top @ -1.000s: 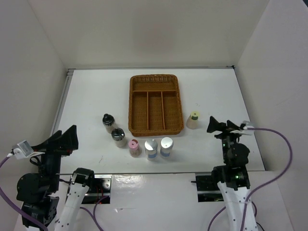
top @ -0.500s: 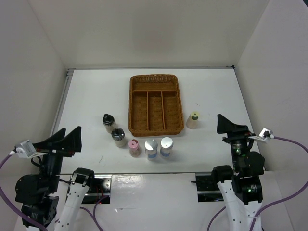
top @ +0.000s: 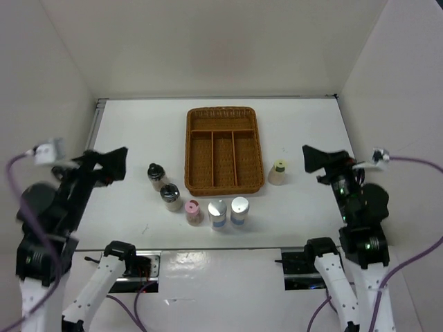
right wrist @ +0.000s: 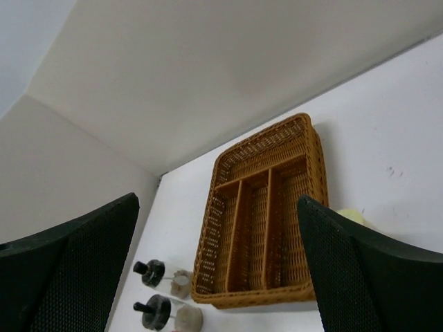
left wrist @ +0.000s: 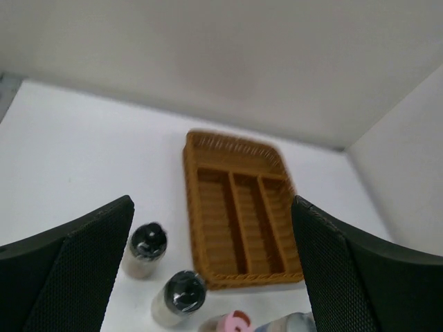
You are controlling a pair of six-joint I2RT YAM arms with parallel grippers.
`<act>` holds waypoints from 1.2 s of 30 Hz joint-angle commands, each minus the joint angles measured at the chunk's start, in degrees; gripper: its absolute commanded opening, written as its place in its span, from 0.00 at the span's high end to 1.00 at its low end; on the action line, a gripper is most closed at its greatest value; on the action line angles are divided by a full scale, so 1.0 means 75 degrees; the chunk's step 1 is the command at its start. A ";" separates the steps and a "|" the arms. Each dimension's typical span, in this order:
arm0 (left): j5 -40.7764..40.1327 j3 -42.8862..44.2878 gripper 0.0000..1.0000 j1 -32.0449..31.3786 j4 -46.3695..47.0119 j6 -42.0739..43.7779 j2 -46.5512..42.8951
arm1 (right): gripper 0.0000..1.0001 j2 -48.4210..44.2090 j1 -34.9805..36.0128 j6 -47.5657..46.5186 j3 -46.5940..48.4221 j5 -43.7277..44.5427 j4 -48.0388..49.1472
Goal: Organize the condiment bottles
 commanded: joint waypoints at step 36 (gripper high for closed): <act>-0.0411 -0.0428 0.08 -0.0088 -0.0663 0.0845 0.6849 | 0.01 0.7169 0.0702 -0.2286 0.2433 0.0601 -0.0986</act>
